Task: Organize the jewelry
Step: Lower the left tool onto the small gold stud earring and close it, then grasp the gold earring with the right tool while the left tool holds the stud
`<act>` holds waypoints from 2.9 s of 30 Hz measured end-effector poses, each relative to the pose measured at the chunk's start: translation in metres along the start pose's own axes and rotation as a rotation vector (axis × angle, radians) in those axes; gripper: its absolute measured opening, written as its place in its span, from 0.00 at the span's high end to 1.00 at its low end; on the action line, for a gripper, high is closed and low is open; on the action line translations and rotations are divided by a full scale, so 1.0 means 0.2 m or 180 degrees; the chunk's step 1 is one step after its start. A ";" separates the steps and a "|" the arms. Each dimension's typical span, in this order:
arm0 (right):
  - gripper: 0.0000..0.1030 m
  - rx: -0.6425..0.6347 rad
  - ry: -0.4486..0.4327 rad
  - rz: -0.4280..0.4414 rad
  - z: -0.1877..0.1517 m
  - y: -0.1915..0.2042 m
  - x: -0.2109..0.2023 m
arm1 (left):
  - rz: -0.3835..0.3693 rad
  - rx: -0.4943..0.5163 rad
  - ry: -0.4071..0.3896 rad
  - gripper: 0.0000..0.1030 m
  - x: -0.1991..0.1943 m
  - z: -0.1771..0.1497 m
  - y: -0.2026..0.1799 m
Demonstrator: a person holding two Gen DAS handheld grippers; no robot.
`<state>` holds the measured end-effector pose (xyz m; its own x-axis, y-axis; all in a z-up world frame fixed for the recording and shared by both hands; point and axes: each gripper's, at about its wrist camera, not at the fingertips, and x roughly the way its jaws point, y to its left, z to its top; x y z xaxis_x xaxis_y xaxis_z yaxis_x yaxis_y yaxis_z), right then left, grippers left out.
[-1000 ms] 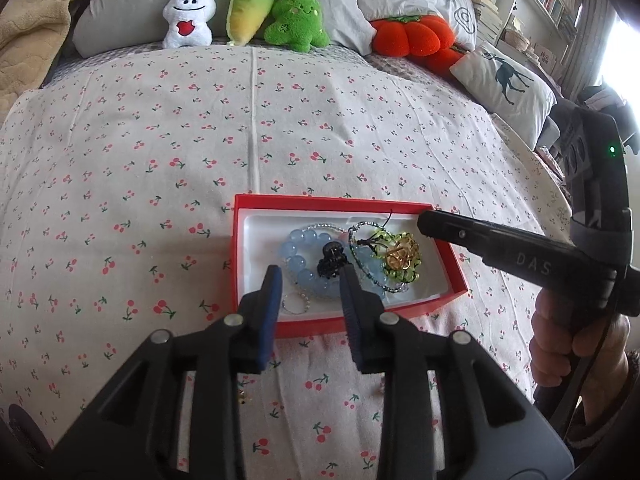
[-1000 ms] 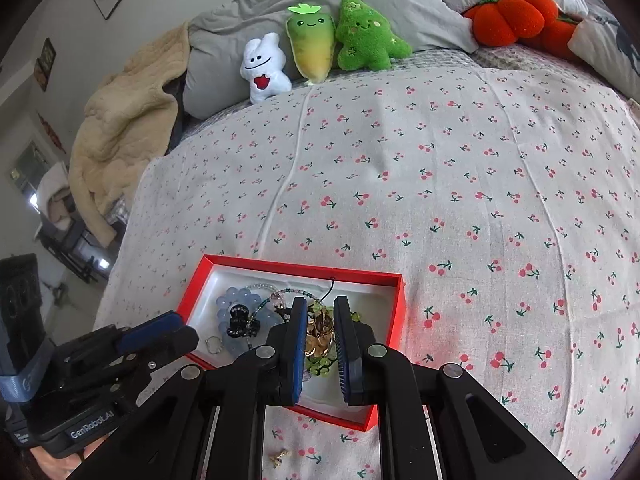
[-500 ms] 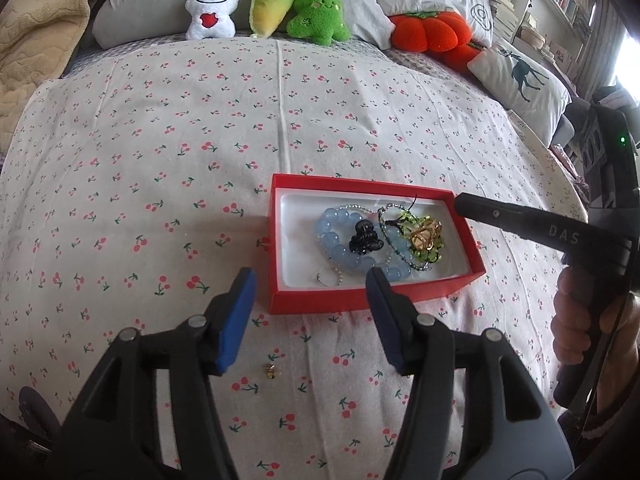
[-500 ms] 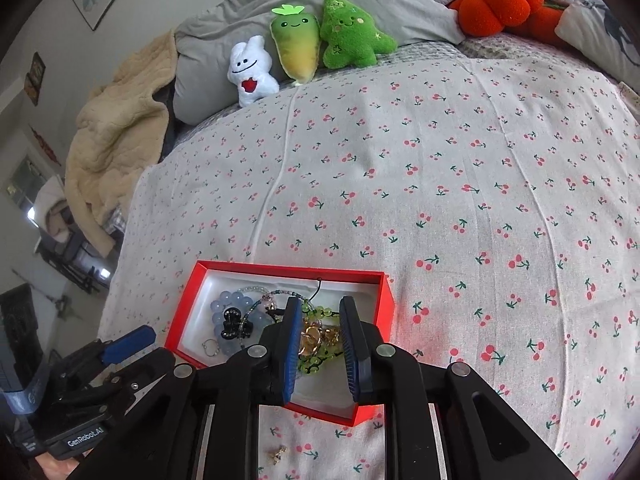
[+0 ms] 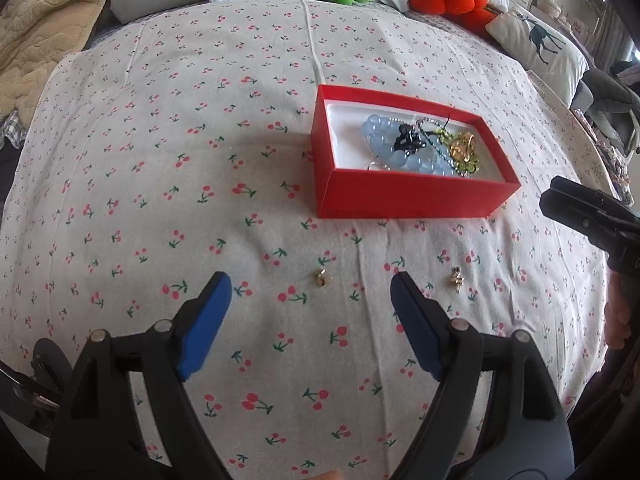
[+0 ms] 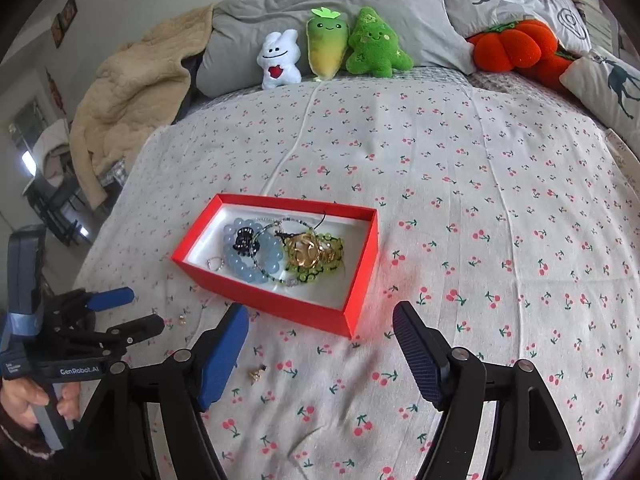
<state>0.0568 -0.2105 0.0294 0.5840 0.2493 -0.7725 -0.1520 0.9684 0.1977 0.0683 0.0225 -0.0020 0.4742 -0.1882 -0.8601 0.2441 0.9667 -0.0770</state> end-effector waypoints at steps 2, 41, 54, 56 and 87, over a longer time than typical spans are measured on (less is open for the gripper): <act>0.20 -0.0071 0.0045 -0.0018 -0.07 0.03 0.00 | 0.0068 0.0111 0.0015 0.21 0.01 -0.05 0.00; 0.00 -0.0747 0.0476 -0.0261 -0.47 0.26 0.25 | -0.0225 0.0185 -0.0152 0.73 0.17 -0.08 -0.07; 0.00 -0.0648 0.0582 -0.0275 -0.42 0.27 0.28 | -0.0012 0.0176 -0.0123 0.91 0.14 -0.08 -0.07; 0.00 -0.0599 0.0616 -0.0265 -0.40 0.27 0.30 | 0.0025 0.0181 -0.0110 0.91 0.13 -0.09 -0.06; 0.83 -0.0423 0.0517 -0.0158 -0.25 0.32 0.38 | -0.0049 0.0024 -0.0059 0.91 0.04 -0.13 0.02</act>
<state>0.0524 -0.1294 -0.0469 0.4588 0.1873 -0.8686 -0.2363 0.9680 0.0839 0.0514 0.0287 -0.0214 0.4859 -0.2063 -0.8493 0.2578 0.9623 -0.0863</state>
